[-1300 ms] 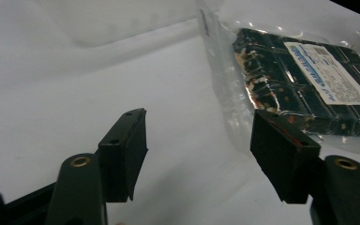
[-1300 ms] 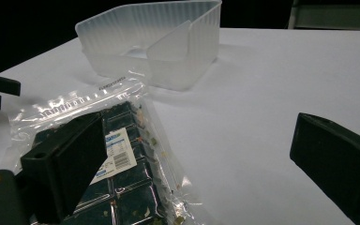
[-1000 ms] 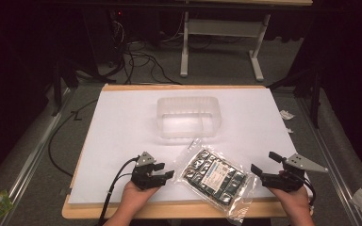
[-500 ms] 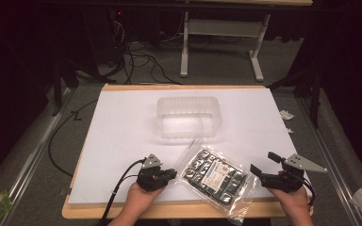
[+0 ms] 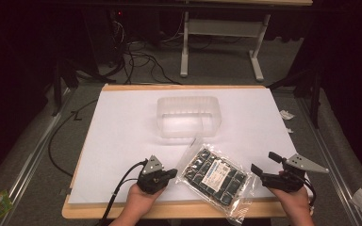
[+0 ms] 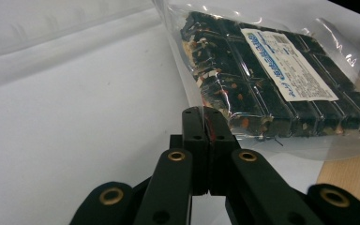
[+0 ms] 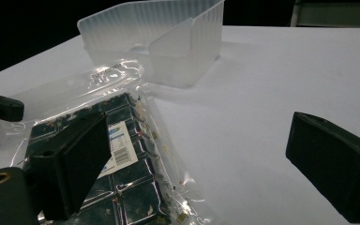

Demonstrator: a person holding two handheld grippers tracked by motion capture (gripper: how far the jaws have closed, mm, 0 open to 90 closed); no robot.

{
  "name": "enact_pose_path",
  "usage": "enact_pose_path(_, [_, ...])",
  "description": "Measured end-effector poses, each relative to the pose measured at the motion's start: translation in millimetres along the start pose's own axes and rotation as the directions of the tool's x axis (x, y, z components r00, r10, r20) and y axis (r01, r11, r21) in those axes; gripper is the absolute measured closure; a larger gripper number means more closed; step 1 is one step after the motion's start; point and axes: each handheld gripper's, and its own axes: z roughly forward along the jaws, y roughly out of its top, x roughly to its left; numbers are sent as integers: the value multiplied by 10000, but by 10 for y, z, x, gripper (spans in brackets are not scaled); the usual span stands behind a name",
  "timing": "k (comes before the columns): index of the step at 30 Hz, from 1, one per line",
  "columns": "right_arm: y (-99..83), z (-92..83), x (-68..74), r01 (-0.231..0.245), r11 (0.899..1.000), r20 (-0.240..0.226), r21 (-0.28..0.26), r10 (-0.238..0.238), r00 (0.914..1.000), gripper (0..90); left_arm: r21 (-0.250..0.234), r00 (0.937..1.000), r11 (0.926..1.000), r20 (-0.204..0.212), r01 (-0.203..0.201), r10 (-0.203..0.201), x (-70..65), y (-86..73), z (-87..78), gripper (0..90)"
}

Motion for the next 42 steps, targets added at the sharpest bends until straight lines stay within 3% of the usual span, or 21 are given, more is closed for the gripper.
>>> enact_pose_path(9, [69, 45, 101, -19, 10000, -389, -87, 15, 9992, 96, -1112, 9995, 9936, -255, -200, 173, -44, 92, -156, 896])
enact_pose_path(15, [155, 125, 174, -38, 9999, -739, -129, 29, 9973, 118, -1445, 9989, 9892, -418, -262, 204, -41, 141, -211, 895])
enact_pose_path(16, [215, 172, 191, -217, 9995, -1016, -214, 195, 9946, 128, -1507, 9985, 9881, -487, -305, 234, -42, 154, -220, 895])
enact_pose_path(25, [473, 519, 295, -310, 9995, -1773, -59, 295, 9837, 147, -1924, 9945, 9792, -933, -641, 468, -1, 306, -263, 897])
enact_pose_path(29, [597, 788, 329, -287, 9995, -2165, 103, 303, 9758, 148, -2241, 9914, 9707, -1147, -870, 624, -3, 414, -296, 898])
enact_pose_path(33, [687, 897, 316, -302, 9995, -2394, 19, 298, 9705, 148, -2514, 9891, 9602, -1111, -1218, 964, -60, 551, -321, 899])
enact_pose_path(35, [753, 987, 286, -373, 9993, -2619, -55, 346, 9645, 146, -2724, 9854, 9503, -1180, -1508, 1226, -128, 654, -332, 900])
enact_pose_path(36, [753, 987, 286, -373, 9993, -2619, -55, 346, 9645, 146, -2724, 9854, 9503, -1180, -1508, 1226, -128, 654, -332, 900])
enact_pose_path(37, [778, 1043, 269, -441, 9990, -2807, -66, 405, 9589, 145, -2802, 9836, 9459, -1199, -1638, 1348, -153, 688, -337, 900])
enact_pose_path(40, [790, 1095, 257, -522, 9986, -2997, -118, 463, 9529, 145, -2830, 9797, 9405, -1216, -1882, 1595, -202, 749, -339, 900])
enact_pose_path(42, [795, 1171, 240, -579, 9983, -3245, -22, 541, 9444, 143, -2846, 9780, 9381, -1228, -1976, 1687, -226, 777, -333, 900])
